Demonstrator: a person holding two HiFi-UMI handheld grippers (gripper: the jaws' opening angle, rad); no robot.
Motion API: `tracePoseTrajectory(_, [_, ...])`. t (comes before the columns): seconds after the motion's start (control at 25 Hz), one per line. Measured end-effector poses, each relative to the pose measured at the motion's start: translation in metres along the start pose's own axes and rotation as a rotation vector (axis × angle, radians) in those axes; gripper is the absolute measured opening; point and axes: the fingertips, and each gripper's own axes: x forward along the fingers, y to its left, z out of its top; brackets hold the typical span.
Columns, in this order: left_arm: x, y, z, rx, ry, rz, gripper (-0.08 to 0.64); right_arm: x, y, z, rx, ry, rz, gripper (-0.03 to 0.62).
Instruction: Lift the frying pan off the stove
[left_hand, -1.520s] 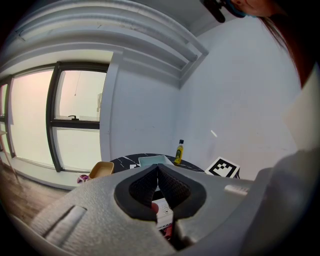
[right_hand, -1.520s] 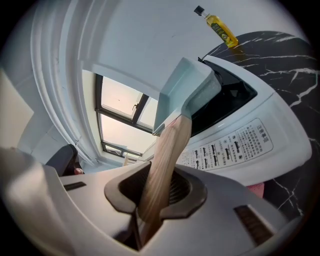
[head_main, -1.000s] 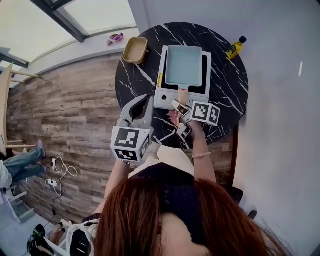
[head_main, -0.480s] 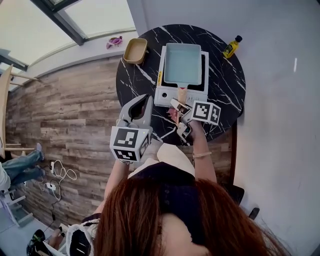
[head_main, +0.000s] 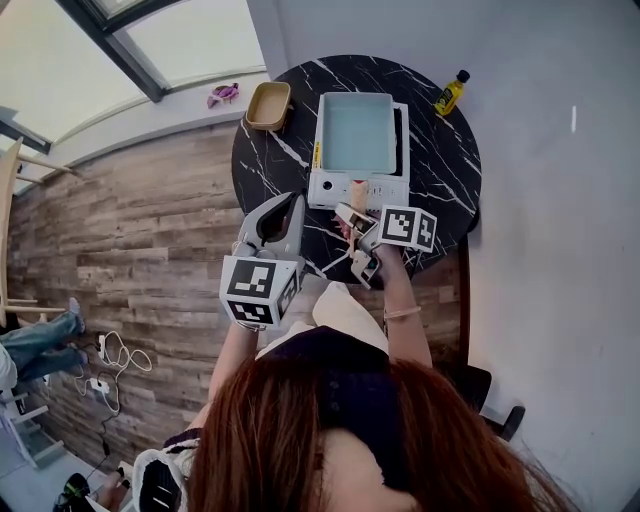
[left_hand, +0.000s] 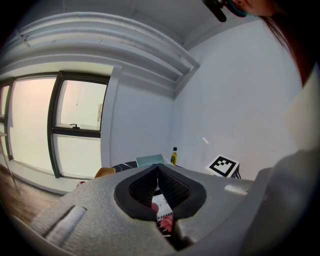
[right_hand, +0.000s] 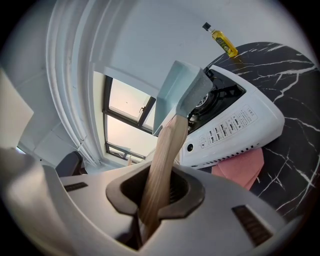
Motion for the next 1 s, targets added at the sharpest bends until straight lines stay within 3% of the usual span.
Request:
tracePoseTrajectory(0.44, [-0.04,-0.013,0.006,0.008,-0.044,-0.027,0.012,-0.025,0.025,-0.032,-0.009,-0.03,0.005,0.055])
tracePoseTrajectory(0.68, [-0.095,-0.03,0.014,0.02,-0.079,-0.037,0.012,-0.056,0.058,-0.072,-0.029,-0.041,0.014,0.055])
tracePoseTrajectory(1.0, [-0.105,-0.031,0.007,0.028,-0.085,-0.045,0.012,-0.059,0.067,-0.087,-0.033,-0.046,0.028,0.055])
